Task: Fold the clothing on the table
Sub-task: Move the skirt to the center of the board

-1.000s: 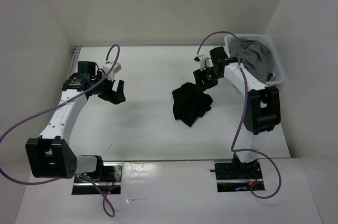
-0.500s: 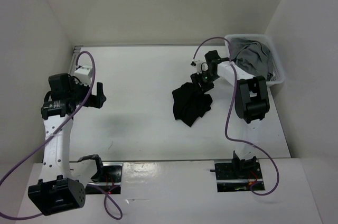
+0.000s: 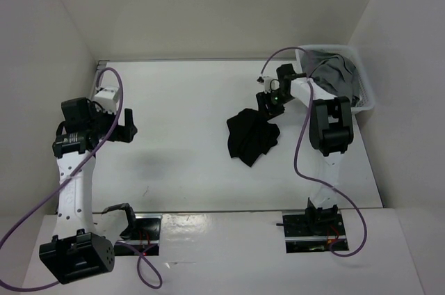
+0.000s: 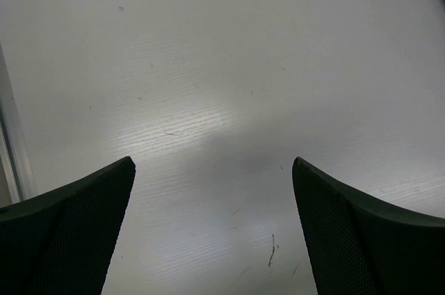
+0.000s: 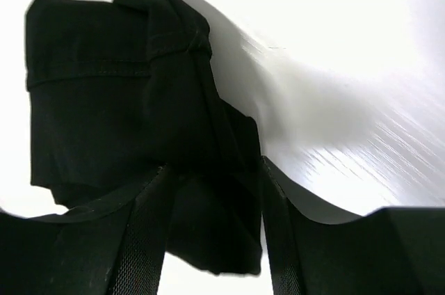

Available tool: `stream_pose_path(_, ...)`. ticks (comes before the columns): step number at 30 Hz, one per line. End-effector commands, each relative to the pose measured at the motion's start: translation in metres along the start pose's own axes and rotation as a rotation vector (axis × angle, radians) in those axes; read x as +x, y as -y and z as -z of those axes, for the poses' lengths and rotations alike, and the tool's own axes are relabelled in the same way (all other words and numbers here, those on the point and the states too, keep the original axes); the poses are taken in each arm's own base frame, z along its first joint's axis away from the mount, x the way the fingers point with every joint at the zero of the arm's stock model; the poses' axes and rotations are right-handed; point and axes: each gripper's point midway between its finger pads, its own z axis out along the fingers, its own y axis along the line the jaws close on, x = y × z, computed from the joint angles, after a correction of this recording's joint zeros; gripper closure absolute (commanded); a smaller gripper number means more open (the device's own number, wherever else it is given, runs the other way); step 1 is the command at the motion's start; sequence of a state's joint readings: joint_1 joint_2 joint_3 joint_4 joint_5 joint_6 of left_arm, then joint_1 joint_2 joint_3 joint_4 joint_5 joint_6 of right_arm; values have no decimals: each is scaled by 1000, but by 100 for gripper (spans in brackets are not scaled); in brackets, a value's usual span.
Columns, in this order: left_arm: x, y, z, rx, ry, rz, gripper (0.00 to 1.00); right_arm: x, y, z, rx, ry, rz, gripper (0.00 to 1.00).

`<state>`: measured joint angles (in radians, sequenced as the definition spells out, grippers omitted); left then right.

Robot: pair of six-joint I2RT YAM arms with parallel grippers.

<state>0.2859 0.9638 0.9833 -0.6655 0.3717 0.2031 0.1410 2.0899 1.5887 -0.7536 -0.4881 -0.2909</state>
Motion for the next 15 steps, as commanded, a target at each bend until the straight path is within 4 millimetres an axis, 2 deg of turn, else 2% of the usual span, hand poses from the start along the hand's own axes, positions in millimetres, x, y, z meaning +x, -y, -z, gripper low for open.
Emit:
stream_pose_path(1, -3, -1, -4, 9, 14, 17, 0, -6, -8, -6, -61, 6, 12, 46)
stream_pose_path(5, -3, 1, -4, 18, 16, 17, 0, -8, -9, -10, -82, 2, 7, 53)
stream_pose_path(6, -2, 0, -6, 21, 8, 21, 0, -8, -9, -10, -82, 2, 7, 64)
stream_pose_path(9, -2, 0, -6, 21, 8, 21, 0, -15, -9, -7, -77, 18, 17, 87)
stream_pose_path(10, -2, 0, -6, 21, 8, 21, 0, -13, -9, -6, -80, 9, 11, 90)
stream_pose_path(13, -2, 0, -6, 21, 8, 21, 0, -30, -16, 14, -66, 62, 43, 95)
stream_pose_path(15, -2, 0, -6, 21, 8, 21, 0, -46, -18, 29, -44, 107, 71, 95)
